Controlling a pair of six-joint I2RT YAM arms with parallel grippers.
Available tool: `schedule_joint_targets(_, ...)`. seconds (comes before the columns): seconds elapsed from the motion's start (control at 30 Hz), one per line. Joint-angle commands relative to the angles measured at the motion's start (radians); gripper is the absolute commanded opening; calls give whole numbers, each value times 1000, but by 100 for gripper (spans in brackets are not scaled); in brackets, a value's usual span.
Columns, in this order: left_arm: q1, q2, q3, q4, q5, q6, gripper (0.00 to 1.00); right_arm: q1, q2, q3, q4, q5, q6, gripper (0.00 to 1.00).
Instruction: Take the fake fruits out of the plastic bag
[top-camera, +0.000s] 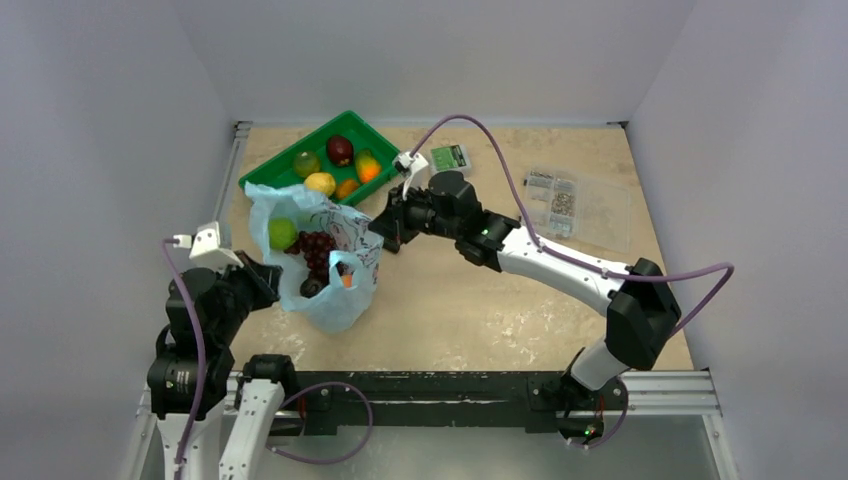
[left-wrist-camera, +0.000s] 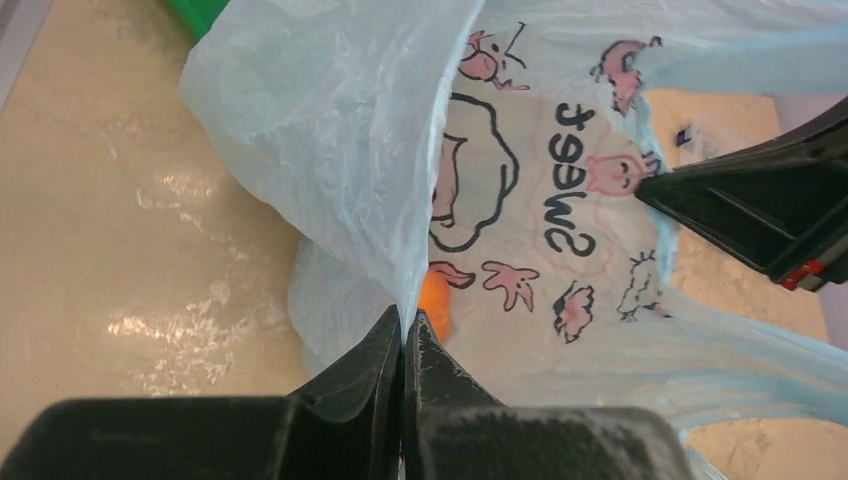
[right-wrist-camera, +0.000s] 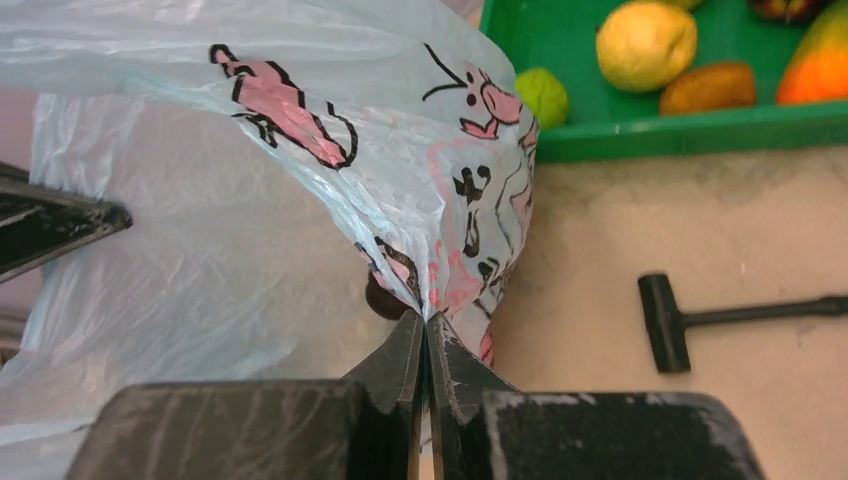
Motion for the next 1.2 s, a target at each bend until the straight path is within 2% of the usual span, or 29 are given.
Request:
schedule_joint_targets(0.0,5,-99,-137,-13,14,-14,0,7,-91,-117,-42,-47,-58,10)
schedule_joint_targets(0.03,5,-128,-163,10,35,-20,0,8,-105,-128,-72,-3,-63,17)
schedule_joint_targets(0.13,4,-172,-166,29,59,-44,0,62,-123,2,-363,211,-160,32)
schedule_joint_targets(0.23,5,-144,-105,-31,6,-58,0,88,-179,101,-517,340,-150,57)
schedule_joint_targets(0.3,5,-132,-86,-44,6,-63,0,88,-232,120,-547,387,-86,71)
schedule_joint_targets(0.37,5,-131,-74,-49,11,-82,0,91,-283,104,-525,367,12,82)
schedule_joint_targets(0.43,5,-138,-74,-39,26,-93,0,98,-330,59,-462,322,181,91)
schedule_joint_targets(0.5,5,-145,-83,-29,30,-107,0,124,-377,-15,-360,277,384,97)
schedule_joint_targets(0.57,5,-140,-93,-18,41,-114,0,192,-404,-78,-239,285,549,99)
schedule_joint_targets(0.63,4,-134,-101,-9,53,-121,0,279,-418,-112,-166,342,639,99)
schedule_joint_targets(0.73,5,-126,-112,-2,62,-129,0,432,-436,-134,-122,554,676,99)
schedule_joint_targets(0.87,5,-133,-114,1,68,-136,0,585,-354,-52,-235,793,683,99)
schedule_joint_targets(0.97,5,-137,-117,3,73,-147,0,711,-272,5,-294,1048,677,99)
schedule_joint_targets(1.1,5,-138,-125,12,93,-164,0,719,-142,112,-350,1145,643,99)
schedule_joint_targets(1.17,5,-142,-127,11,95,-173,0,717,-77,173,-436,1183,699,99)
